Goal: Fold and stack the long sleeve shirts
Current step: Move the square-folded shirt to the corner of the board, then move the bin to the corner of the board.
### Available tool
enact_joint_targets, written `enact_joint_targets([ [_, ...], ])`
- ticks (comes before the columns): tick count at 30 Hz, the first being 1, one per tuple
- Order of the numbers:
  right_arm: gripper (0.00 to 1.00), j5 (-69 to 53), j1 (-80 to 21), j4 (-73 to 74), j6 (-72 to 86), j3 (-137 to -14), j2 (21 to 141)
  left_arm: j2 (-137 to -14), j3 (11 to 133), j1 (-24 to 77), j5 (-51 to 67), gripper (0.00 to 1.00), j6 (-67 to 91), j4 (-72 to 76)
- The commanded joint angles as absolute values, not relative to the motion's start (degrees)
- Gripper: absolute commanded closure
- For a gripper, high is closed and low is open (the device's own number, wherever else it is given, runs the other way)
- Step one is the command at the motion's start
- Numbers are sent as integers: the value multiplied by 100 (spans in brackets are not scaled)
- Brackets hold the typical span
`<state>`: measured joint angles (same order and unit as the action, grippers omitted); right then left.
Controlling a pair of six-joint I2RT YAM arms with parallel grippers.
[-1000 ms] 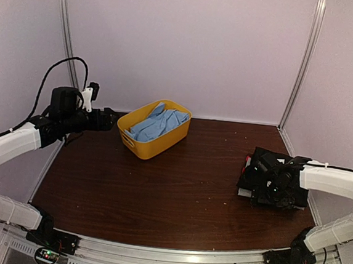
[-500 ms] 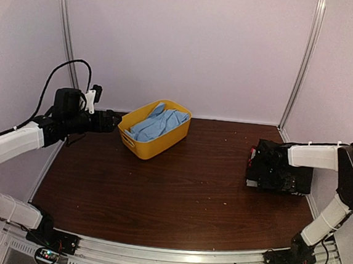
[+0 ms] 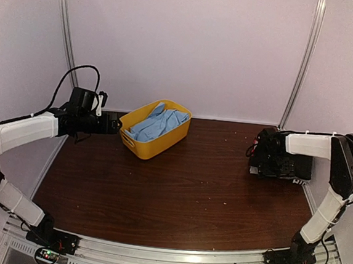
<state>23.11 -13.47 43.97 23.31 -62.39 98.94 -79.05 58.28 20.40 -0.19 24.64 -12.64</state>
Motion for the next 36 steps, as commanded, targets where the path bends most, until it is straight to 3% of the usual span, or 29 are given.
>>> enact_joint_targets([
  [1, 0, 2103, -2089, 4253, 2525, -6087, 9247, -8433, 6141, 2048, -370, 3, 2618, -1818],
  [11, 0, 1958, -3468, 4323, 3141, -5883, 8981, -9373, 6755, 2048, -100, 5, 2704, -1699],
  [18, 0, 1874, -3795, 4068, 3119, -6035, 9303, -9763, 7214, 2048, 294, 7, 2742, -1709],
  [24, 0, 1873, -3990, 4020, 3069, -6277, 9642, -10294, 7800, 2050, -140, 9, 2635, -1842],
  [33, 0, 1726, -4127, 3818, 2905, -6405, 9977, -11639, 9893, 1950, -1430, 10, 1505, -2923],
  [36, 0, 1748, -4129, 3786, 2829, -6408, 10028, -12232, 10888, 1789, -1185, 9, 1042, -3446],
])
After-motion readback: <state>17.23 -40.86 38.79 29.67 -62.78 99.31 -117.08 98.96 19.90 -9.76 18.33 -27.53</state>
